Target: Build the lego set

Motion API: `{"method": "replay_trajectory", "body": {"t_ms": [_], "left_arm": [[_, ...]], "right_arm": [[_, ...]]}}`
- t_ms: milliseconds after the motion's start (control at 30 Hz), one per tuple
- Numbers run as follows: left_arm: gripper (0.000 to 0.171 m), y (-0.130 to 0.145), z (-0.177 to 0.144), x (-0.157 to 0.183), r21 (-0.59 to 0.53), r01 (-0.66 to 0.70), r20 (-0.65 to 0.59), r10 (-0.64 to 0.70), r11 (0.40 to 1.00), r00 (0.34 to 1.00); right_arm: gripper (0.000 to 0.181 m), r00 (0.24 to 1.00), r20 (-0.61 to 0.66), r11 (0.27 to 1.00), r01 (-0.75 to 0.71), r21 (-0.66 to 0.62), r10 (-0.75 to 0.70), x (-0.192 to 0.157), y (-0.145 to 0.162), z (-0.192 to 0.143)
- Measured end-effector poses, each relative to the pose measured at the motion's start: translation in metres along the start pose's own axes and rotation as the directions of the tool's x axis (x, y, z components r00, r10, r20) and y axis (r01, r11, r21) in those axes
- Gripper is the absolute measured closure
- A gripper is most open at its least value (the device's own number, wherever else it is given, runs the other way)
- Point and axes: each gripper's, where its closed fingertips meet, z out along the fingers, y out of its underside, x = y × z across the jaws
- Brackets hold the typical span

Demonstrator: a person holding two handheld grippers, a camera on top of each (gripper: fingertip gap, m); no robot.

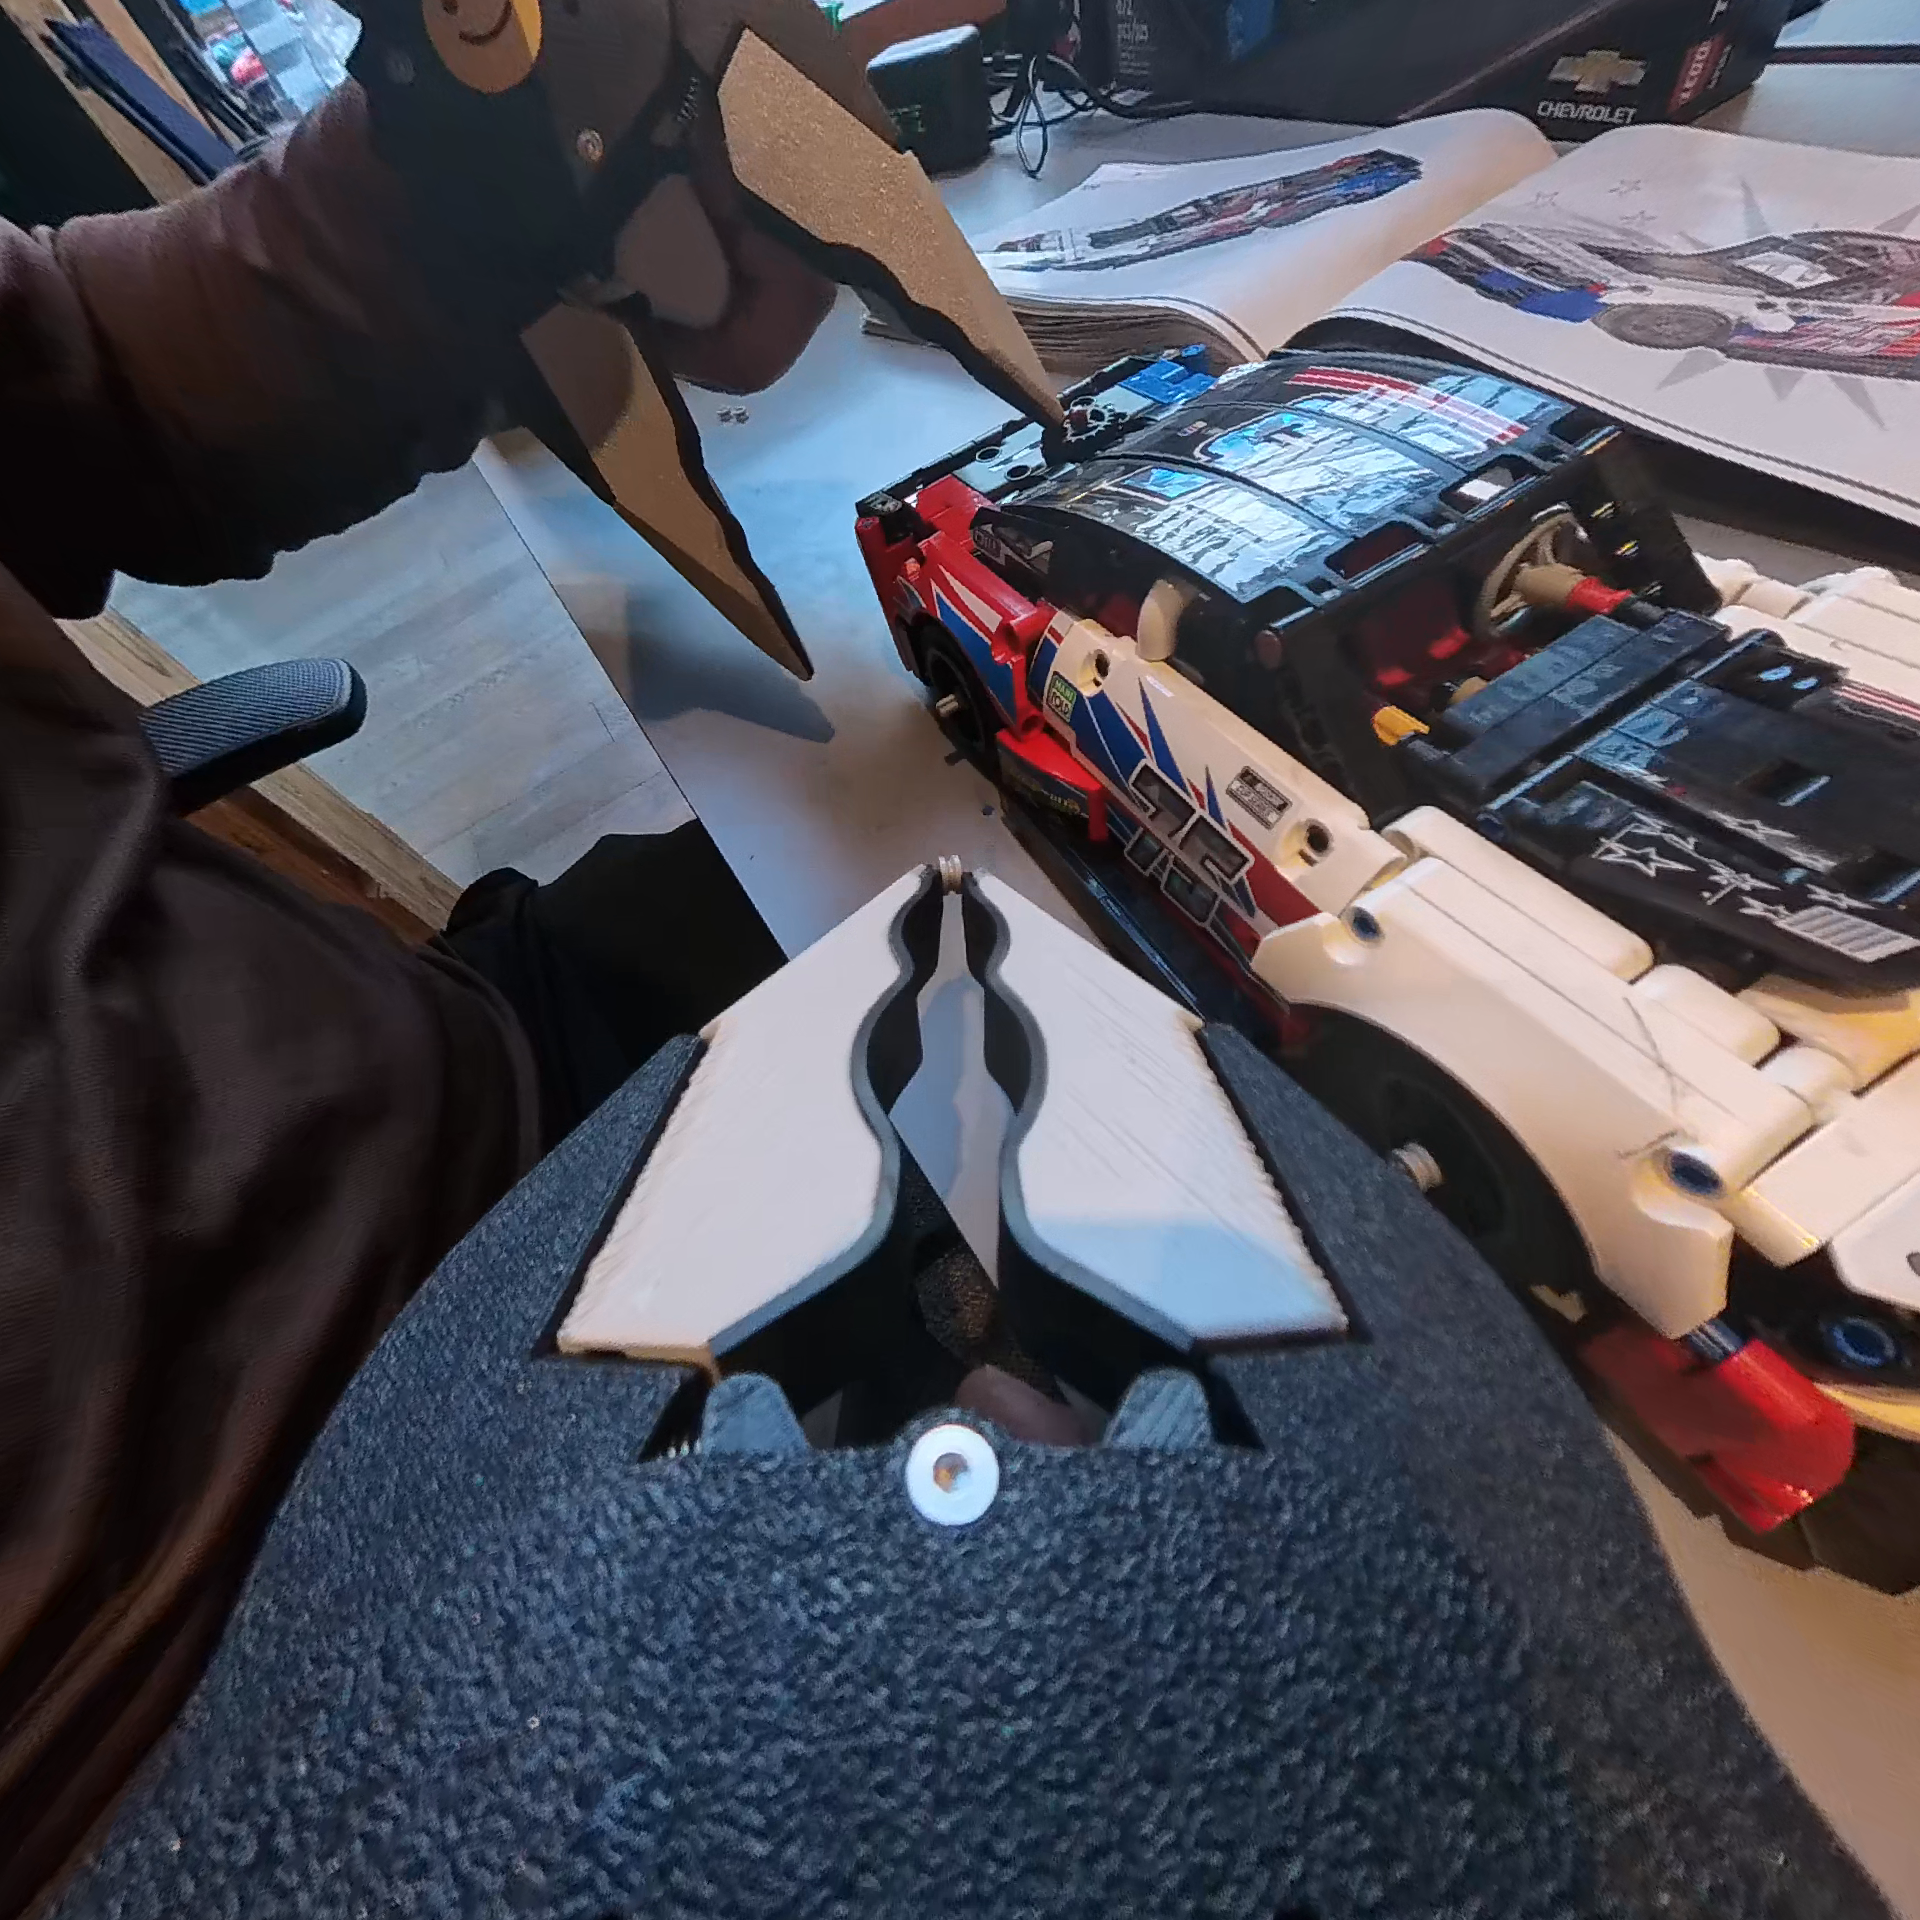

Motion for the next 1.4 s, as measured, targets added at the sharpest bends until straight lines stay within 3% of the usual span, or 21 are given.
{"method": "replay_trajectory", "body": {"t_ms": [433, 567, 700, 800, 900, 1067, 1400], "left_arm": [[0.087, -0.003, -0.003, 0.001, 0.005, 0.002, 0.014, -0.002, 1.000, 1.000], [0.088, -0.003, -0.009, -0.004, 0.018, 0.025, 0.039, -0.025, 1.000, 0.999], [0.114, -0.035, -0.028, -0.004, 0.162, 0.049, 0.118, -0.069, 0.986, 0.991], [0.136, -0.076, -0.028, 0.031, 0.363, 0.091, 0.033, -0.110, 0.927, 0.993], [0.138, -0.077, -0.012, 0.037, 0.362, -0.023, 0.174, -0.043, 0.932, 0.984], [0.155, -0.089, -0.018, 0.046, 0.439, -0.156, 0.266, 0.037, 0.885, 0.963], [0.163, -0.086, -0.012, 0.060, 0.463, -0.173, 0.210, 0.082, 0.869, 0.974]], "right_arm": [[0.181, 1.000, 0.018, 1.000, -0.004, 0.001, 0.004, -0.004, 0.000, 0.004], [0.181, 0.994, 0.079, 0.997, -0.073, 0.029, 0.071, -0.009, -0.003, 0.006], [0.181, 0.963, 0.198, 0.976, -0.202, 0.086, 0.182, -0.018, -0.012, 0.005], [0.181, 0.914, 0.315, 0.947, -0.302, 0.106, 0.256, -0.030, -0.022, 0.005], [0.181, 0.847, 0.424, 0.913, -0.395, 0.100, 0.319, -0.043, -0.031, 0.008], [0.181, 0.756, 0.509, 0.866, -0.498, 0.039, 0.412, -0.052, -0.030, 0.014], [0.181, 0.719, 0.538, 0.862, -0.507, -0.028, 0.440, -0.061, -0.026, 0.022]]}}
